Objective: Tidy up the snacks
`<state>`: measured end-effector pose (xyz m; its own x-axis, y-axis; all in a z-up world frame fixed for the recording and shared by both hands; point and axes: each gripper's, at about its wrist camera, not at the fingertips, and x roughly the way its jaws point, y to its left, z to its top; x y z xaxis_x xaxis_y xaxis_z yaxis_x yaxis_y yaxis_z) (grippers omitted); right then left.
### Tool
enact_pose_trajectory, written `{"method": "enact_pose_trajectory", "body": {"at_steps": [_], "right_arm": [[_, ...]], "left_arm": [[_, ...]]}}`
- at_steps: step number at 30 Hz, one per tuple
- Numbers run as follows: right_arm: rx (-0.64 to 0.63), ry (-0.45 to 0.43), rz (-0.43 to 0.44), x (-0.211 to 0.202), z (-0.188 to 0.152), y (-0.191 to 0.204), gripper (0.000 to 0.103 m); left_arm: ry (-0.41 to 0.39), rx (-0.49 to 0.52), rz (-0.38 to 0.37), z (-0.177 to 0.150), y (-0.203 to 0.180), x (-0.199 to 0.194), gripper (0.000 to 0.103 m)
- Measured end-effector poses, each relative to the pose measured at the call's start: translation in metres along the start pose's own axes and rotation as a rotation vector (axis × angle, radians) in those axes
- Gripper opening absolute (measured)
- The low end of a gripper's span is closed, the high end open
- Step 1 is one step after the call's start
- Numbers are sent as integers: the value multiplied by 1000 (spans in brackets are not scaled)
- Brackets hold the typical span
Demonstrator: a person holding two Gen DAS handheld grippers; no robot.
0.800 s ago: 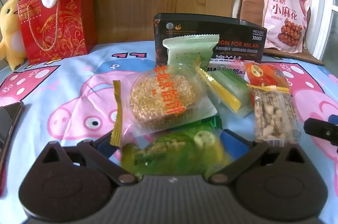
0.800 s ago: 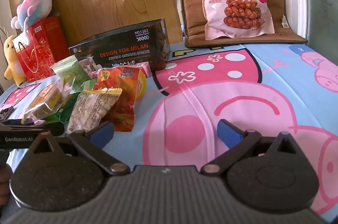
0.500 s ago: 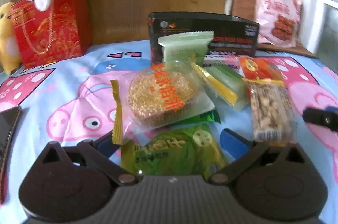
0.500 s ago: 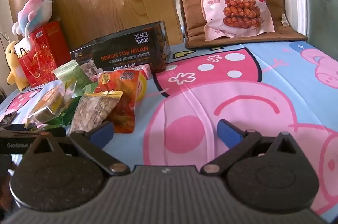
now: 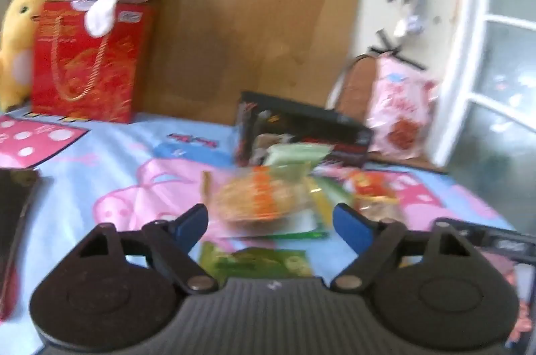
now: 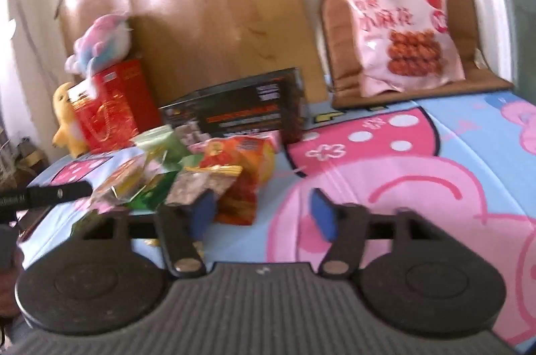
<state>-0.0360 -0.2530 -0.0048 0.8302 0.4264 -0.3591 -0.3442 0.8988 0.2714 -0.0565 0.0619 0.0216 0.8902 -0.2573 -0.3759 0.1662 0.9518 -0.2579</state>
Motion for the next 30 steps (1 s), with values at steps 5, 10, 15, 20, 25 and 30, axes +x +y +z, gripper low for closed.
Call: {"method": "enact_pose_trajectory", "body": {"at_steps": [5,10,15,20,25,30], "right_arm": [[43,31,178,-6,7,22,43],[-96,94,251,15,27,82,42],[-115,196,296,66,37,110,42],[10,368,354,123,30,111,27],[12,321,420,91,28,116,21],[-64,207,455,52,56,116,16]], "left_arm": [[29,-220,-106,18,28,-2,83],[107,-360,-11,42,61,19,77],[233,-422,-4,40,80,52,73],[281,-420,-29,23,82,69,52],[244,-422,-62,32,70,35,47],[137,-341,-76,78,49,32,47]]}}
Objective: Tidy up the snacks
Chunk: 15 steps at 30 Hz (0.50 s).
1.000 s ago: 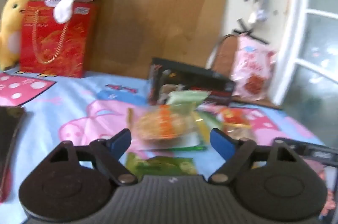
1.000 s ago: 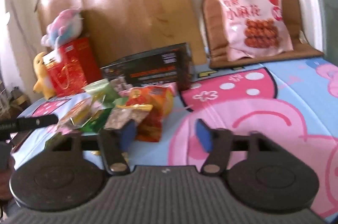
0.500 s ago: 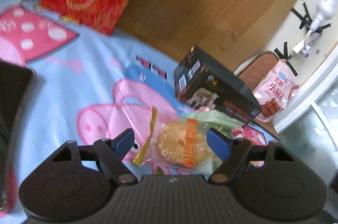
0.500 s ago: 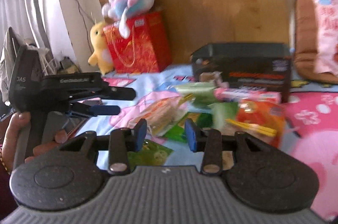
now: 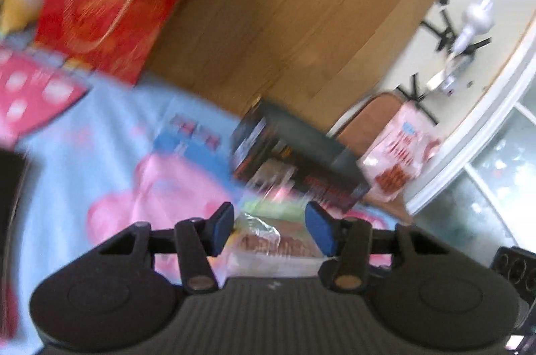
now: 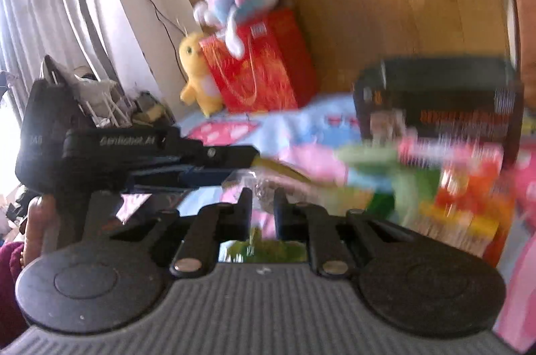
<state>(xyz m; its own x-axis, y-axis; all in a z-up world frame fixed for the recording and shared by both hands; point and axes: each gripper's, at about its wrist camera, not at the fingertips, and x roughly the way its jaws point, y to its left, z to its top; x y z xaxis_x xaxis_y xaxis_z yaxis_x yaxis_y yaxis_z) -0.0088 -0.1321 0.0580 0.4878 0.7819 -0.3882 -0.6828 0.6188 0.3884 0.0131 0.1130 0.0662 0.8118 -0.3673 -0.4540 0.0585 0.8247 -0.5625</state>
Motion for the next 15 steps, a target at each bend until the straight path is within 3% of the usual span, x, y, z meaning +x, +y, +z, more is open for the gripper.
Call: {"method": "enact_pose_trajectory", "body": {"at_steps": [3,4,5,7,10,12,14,15], "right_arm": [[-16,-68,-27,0,27,-13,14],[-17,-87,-38,-2,37,-17,14],[-20,-103,-34,-3,47,-21,3],[-33,-128,-20,0,67,-27,3],[-130,-160,-139,8,88,-28,3],[-93,-140,-147,7,96,-40,7],[-45,-135,-133,-4,87,-52,9],[-37,-128,-146,-10,78,-56,11]], "left_arm": [[-29,34,-26,27,-19,18,47],[-32,38,-80,38,-25,25,47],[-19,33,-139,46,-29,33,47],[-4,50,-194,64,-47,50,47],[-22,127,-169,79,-70,66,47],[-29,124,-185,80,-66,62,50],[-52,138,-126,73,-54,55,68],[-55,139,-84,66,-43,51,71]]}}
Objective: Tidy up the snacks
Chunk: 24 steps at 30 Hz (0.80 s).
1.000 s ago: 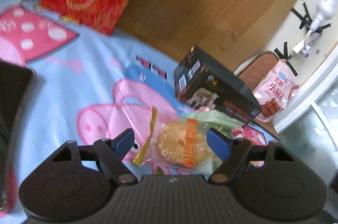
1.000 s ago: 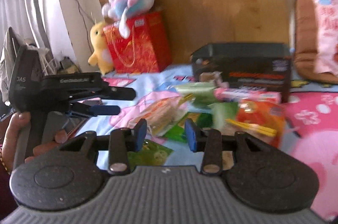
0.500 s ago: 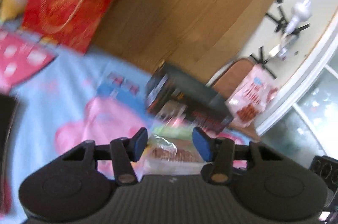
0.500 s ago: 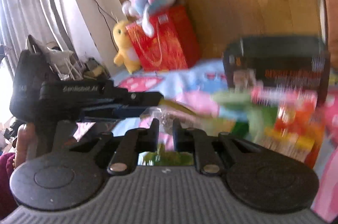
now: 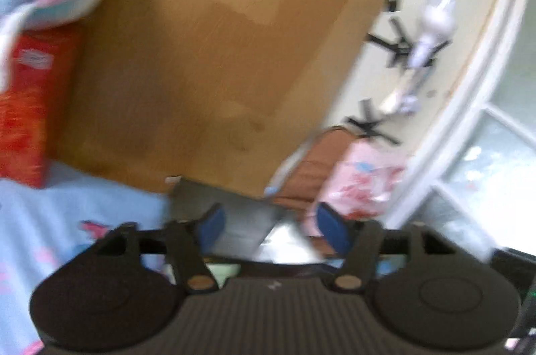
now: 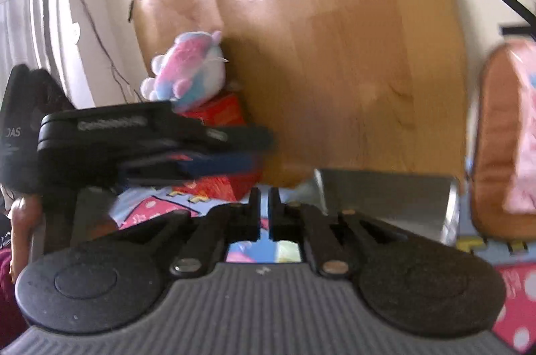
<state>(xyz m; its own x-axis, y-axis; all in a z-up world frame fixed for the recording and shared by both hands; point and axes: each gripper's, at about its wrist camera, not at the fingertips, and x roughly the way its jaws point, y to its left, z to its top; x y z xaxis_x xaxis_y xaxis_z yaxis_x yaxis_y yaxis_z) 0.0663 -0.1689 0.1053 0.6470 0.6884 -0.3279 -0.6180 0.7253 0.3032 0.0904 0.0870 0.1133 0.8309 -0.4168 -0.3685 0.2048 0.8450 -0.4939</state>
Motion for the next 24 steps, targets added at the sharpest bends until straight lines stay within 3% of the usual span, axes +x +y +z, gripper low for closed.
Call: {"method": "enact_pose_trajectory", "body": {"at_steps": [2,4,7,8,10,12,13,14,16,17,21,24], "right_arm": [[7,33,-24,-2,-21,-8,30],[3,73,-37,-10,-49,-8,41],[-34,156,-52,-3,-80,-1,60],[-54,182,-53,4,-86,2,62],[-120,220,-70,16,-93,10,62],[-226,236,-106,25,-99,20,62],[-263,242,-119,33,-96,23,62],[-295,250,-129,37,-98,26,61],[-290,239,-119,39,-98,26,53],[-277,241,-107,39,-98,27,39],[-253,193,-98,25,-97,36,35],[-268,100,-96,7,-87,44,35]], "left_arm": [[38,-18,34,-13,18,-3,73],[102,-57,67,-29,36,-3,75],[181,-106,87,-51,52,4,86],[206,-120,86,-56,55,7,88],[249,-120,74,-67,55,16,88],[282,-88,80,-76,47,25,80],[305,-69,78,-81,43,30,64],[329,-63,66,-86,40,34,62],[302,-34,75,-91,31,27,55],[297,-30,73,-91,27,24,54],[251,-25,66,-84,15,-4,52],[177,13,38,-60,-3,-14,52]]}}
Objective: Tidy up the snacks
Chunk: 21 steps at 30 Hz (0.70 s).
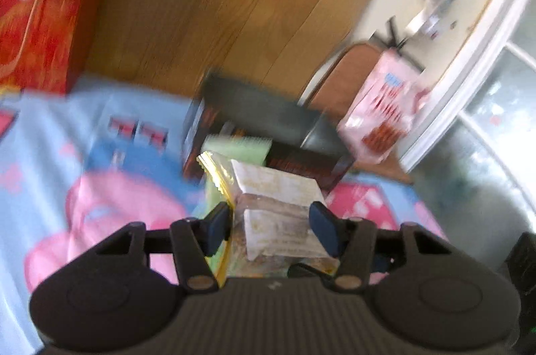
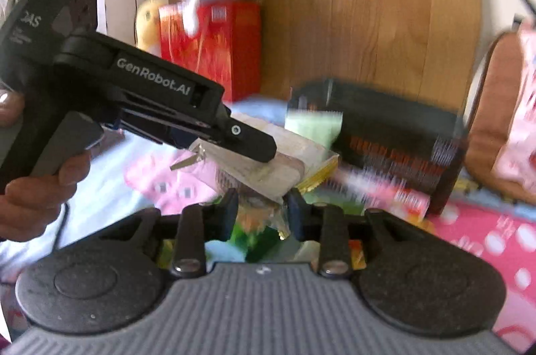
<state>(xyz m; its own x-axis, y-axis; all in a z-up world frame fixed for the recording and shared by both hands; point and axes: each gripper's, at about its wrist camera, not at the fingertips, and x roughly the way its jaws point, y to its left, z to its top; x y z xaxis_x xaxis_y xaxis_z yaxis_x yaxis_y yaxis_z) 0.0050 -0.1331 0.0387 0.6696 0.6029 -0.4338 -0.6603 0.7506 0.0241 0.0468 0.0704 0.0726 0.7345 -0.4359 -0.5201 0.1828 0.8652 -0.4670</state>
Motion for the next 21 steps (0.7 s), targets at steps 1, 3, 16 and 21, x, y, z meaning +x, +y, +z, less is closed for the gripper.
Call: {"method": "enact_pose_trajectory", "body": {"at_steps": [1,3,16,21], "right_arm": [[-7,-31,-16,-4,6,-1,35],[-19,-92,-58,-5,22,-8,35],[391,-40,-82,29,25,-104,54],[469,-3,-10,38,0,-95,51]], "left_arm": [[-22,19,-4,11,-7,1,53],[-63,52,-11,37,-18,10,54],[-120,-168,0,32,36,43,76],[-44,-252,47,12,61,57,83]]}}
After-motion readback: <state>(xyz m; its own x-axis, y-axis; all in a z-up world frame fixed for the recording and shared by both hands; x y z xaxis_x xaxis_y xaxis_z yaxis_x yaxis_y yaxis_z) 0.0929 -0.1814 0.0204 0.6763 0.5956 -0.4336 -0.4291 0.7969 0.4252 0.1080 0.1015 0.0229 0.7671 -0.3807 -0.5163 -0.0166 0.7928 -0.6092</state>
